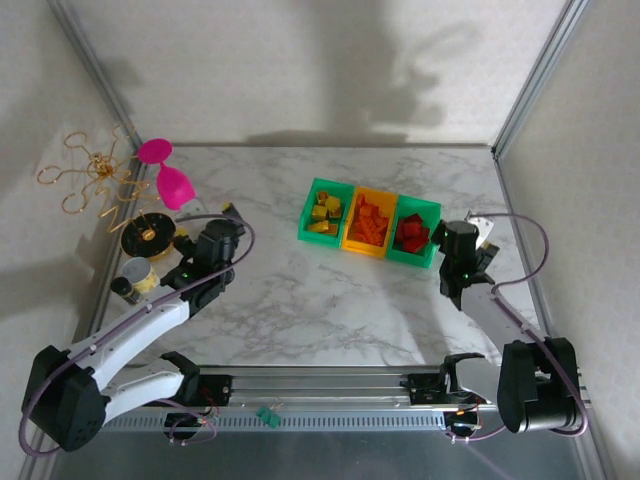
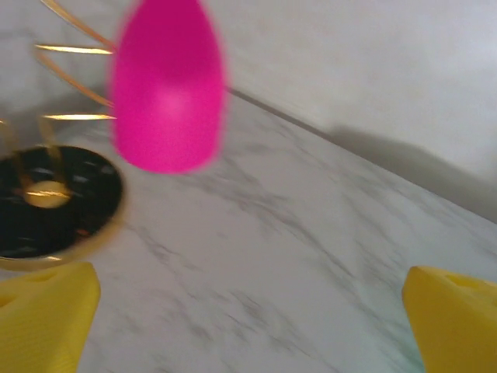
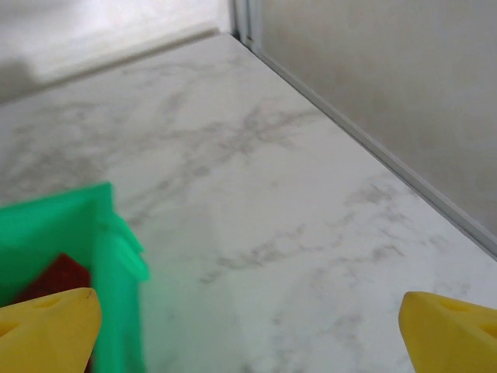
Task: Sort the legos into containers by color
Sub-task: Reset both arms
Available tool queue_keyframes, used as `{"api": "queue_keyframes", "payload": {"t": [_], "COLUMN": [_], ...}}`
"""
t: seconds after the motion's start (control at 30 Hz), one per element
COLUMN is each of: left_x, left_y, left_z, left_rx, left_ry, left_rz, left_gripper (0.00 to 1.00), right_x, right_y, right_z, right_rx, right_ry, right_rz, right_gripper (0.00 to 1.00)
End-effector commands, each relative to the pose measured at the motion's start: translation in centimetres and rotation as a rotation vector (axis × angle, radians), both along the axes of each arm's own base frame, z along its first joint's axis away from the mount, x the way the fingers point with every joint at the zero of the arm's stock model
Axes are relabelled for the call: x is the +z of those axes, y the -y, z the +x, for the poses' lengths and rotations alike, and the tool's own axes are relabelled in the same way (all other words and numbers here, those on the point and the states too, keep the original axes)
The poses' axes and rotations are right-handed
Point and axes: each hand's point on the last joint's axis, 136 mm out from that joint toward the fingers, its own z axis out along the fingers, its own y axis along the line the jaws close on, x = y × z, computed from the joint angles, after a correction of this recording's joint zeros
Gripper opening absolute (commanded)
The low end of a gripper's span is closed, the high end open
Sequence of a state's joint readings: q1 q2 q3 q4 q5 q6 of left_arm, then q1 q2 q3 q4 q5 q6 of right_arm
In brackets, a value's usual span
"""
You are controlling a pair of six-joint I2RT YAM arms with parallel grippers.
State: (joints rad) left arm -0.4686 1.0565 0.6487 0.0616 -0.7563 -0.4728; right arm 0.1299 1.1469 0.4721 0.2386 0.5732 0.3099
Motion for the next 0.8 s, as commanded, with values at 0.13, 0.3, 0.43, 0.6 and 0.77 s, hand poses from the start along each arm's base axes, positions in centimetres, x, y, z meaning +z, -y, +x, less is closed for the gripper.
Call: {"api": "queue_keyframes", "payload": {"t": [0.13,0.3,0.43,0.6,0.77], "left_x": [-3.3,-4.9,-6.3,-7.6,-9.0], "left_y": [-8.1,-7.4,-6.4,-5.2,-5.3], "left_z": [-0.7,-0.3,1.0,1.8,2.8], "left_rx": [0.139,0.018,-0.051,-0.125,-0.133], "left_ry": [0.051,0.177,0.166,0.186,0.15], "left_rz": [0.136,0.087,0.139,0.174,0.167], "left_gripper": [1.0,1.0,1.0,0.99,1.0], "right_x": [-1.1,0.6,-0.3,-1.3,-1.4], "right_y": [1.6,-1.4,-3.2,-3.8,-4.1], "right_z": [1.6,3.7,4.2,3.3,3.4], "right_rx": [0.046,0.256,0.382,0.426,0.428], "right_ry": [0.185,0.297,0.316,0.318,0.308], "right_rz": [-0.043,-0.069,-0.063,-0.073,-0.083], "right_gripper": [0.99,0.98,0.99,0.99,0.99]}}
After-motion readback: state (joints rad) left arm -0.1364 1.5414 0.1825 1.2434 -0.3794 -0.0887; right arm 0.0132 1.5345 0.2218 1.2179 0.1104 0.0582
